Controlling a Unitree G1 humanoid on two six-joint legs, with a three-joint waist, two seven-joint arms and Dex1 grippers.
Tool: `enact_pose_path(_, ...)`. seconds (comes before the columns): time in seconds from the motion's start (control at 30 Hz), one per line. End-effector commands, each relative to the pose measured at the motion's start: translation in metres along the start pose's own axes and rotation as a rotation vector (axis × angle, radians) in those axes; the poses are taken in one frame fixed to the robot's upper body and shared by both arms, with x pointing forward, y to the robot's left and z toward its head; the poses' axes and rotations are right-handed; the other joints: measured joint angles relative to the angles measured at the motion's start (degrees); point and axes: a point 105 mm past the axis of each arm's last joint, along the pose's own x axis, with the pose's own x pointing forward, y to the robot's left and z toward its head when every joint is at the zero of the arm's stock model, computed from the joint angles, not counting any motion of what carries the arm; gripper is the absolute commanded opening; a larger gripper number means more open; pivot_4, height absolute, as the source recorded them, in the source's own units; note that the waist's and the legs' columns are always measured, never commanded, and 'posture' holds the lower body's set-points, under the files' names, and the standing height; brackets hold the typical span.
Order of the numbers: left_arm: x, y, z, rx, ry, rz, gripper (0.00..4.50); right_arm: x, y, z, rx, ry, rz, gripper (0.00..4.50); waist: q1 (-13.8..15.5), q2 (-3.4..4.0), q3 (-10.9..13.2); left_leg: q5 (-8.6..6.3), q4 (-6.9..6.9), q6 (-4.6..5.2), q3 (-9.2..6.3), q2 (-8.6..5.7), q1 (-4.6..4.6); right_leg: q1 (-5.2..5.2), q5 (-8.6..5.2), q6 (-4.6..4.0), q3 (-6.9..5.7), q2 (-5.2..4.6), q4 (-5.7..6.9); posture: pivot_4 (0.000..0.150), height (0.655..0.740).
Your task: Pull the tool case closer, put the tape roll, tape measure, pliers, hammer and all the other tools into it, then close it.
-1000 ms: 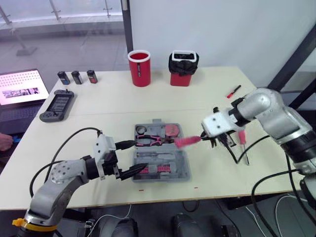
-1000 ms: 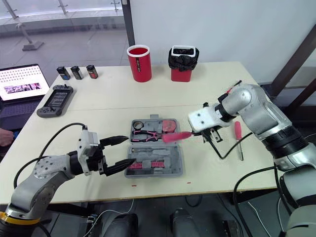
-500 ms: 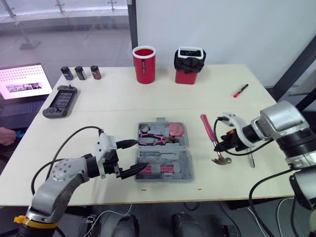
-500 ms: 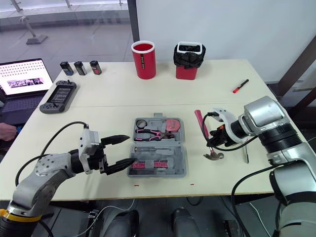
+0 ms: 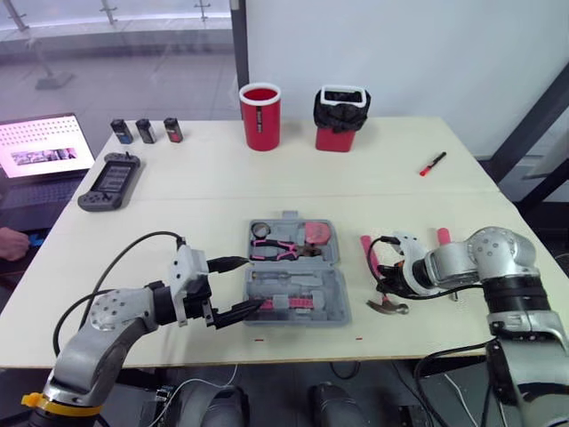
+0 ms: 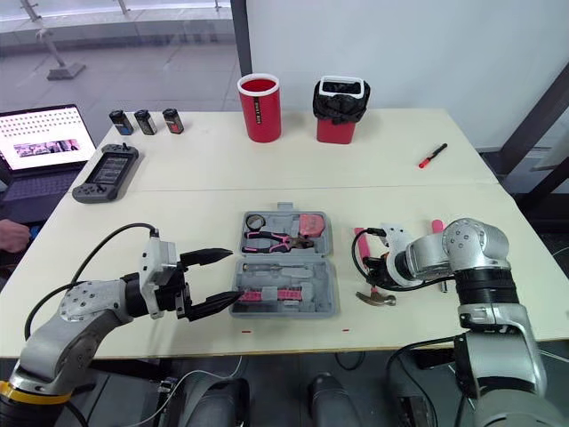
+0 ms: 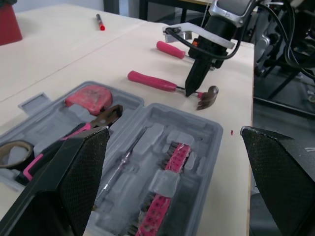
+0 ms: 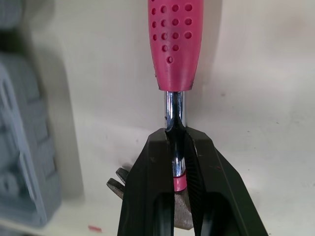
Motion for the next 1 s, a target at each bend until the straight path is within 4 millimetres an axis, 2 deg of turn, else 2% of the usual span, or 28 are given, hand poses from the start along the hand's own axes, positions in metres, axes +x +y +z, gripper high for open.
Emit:
enact_pose_path(0.03,-0.001,0.003,0.008,0.032,-0.023,0.013,4.50,0.003,-0.008,-0.005,0.081,-0.042,-0.071,0.93,-0.1,-0.04,-0.1,0.00,0.13,0.00,-0.01,0.02,0.03,0.09,0.02,0.02,0.00,0.03,0.00,0.150,0.7387)
enact_pose_path(0.2,-0.003,0.004,0.009,0.032,-0.021,0.014,4.50,-0.025,0.005,0.008,0.001,-0.237,-0.075,3.04,0.2,0.06,-0.1,0.00,0.44,0.01,-0.05,0.00,0.04,0.33,-0.01,-0.11,0.11,0.06,-0.04,0.150,0.7387)
enact_pose_path(0.3,-0.005,0.007,0.009,0.032,-0.015,0.018,4.50,-0.048,0.013,0.002,-0.093,-0.356,-0.065,4.45,0.1,0.08,-0.1,-0.01,0.39,0.01,-0.04,-0.04,-0.06,0.31,-0.03,-0.08,0.21,0.05,-0.16,0.150,0.7387)
enact_pose_path(0.43,-0.007,0.012,0.009,0.033,-0.011,0.025,4.50,-0.070,0.037,-0.017,-0.288,-0.490,-0.056,4.45,-0.1,0.12,0.0,-0.13,0.31,0.21,-0.05,-0.01,-0.05,0.24,-0.01,0.06,0.21,0.11,-0.16,0.150,0.7387)
enact_pose_path(0.57,-0.006,0.015,0.010,0.031,-0.009,0.026,4.50,-0.071,0.062,-0.029,-0.428,-0.620,-0.055,4.45,-0.2,0.14,-0.1,-0.13,0.29,0.21,-0.05,0.03,-0.01,0.19,-0.06,-0.06,0.24,0.14,-0.13,0.150,0.7387)
enact_pose_path(0.6,-0.005,0.016,0.010,0.031,-0.007,0.023,4.50,-0.067,0.061,-0.033,-0.439,-0.641,-0.086,4.45,-0.2,0.15,-0.1,-0.13,0.31,0.21,-0.05,0.03,-0.01,0.21,-0.06,-0.07,0.24,0.15,-0.14,0.150,0.7387)
enact_pose_path(0.7,-0.002,0.015,0.011,0.026,-0.008,0.004,4.50,-0.044,0.040,-0.040,-0.432,-0.680,-0.208,4.45,0.1,0.13,-0.1,-0.13,0.34,0.21,-0.03,0.02,-0.02,0.22,-0.07,-0.08,0.25,0.11,-0.17,0.150,0.7387)
enact_pose_path(0.77,-0.001,0.016,0.012,0.030,-0.004,-0.003,4.50,-0.037,0.031,-0.036,-0.420,-0.723,-0.251,4.45,0.0,0.11,-0.1,-0.12,0.39,0.20,0.13,-0.05,-0.04,0.20,-0.07,-0.08,0.40,0.05,-0.18,0.150,0.7387)
enact_pose_path(0.83,-0.001,0.016,0.012,0.031,0.000,-0.010,4.50,-0.028,0.021,-0.031,-0.315,-0.760,-0.256,4.45,0.0,0.10,-0.1,-0.12,0.48,0.20,0.18,-0.07,-0.04,0.23,-0.06,-0.10,0.49,0.05,-0.20,0.150,0.7387)
enact_pose_path(1.0,0.003,0.011,0.011,0.022,-0.004,-0.022,4.50,-0.013,0.016,-0.024,-0.270,-0.800,-0.262,4.45,0.0,0.10,-0.1,-0.12,0.38,0.20,0.21,-0.06,0.00,0.19,-0.05,-0.08,0.56,0.12,-0.18,0.150,0.7387)
